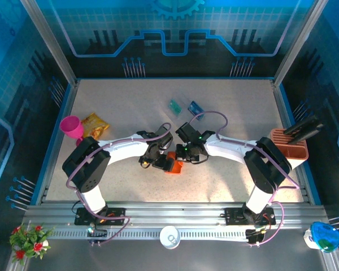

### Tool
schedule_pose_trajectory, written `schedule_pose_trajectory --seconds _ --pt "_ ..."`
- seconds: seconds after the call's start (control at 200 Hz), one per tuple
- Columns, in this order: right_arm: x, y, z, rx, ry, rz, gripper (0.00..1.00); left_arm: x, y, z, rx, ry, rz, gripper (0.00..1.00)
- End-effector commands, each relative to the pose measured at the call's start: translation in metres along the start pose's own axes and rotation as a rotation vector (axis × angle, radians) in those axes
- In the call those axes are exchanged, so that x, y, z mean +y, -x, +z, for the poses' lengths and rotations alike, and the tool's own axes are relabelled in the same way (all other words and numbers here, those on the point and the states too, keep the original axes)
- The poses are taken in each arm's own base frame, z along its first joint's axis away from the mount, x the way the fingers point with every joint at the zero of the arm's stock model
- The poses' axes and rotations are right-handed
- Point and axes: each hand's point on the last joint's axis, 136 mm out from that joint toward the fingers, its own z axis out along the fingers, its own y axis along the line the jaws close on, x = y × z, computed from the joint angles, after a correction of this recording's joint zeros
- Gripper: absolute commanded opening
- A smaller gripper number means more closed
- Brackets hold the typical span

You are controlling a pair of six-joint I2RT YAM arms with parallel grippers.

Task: Put the credit cards into the card holder
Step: Close the button on the card holder.

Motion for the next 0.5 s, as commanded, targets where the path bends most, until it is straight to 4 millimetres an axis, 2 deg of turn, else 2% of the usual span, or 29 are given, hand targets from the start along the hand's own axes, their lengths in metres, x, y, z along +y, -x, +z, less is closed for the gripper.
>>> schedule_pose_trajectory --seconds 0.0,0.495 --pt "0.001 -0.009 0.004 0.019 0.001 -0.017 0.00 0.017 -0.034 0.026 0.136 0.073 0.023 0.99" --pt "-0.009 -0.025 0.022 0.068 -0.040 -0.019 0.00 0.017 -0.032 0.026 0.134 0.073 0.026 0.99"
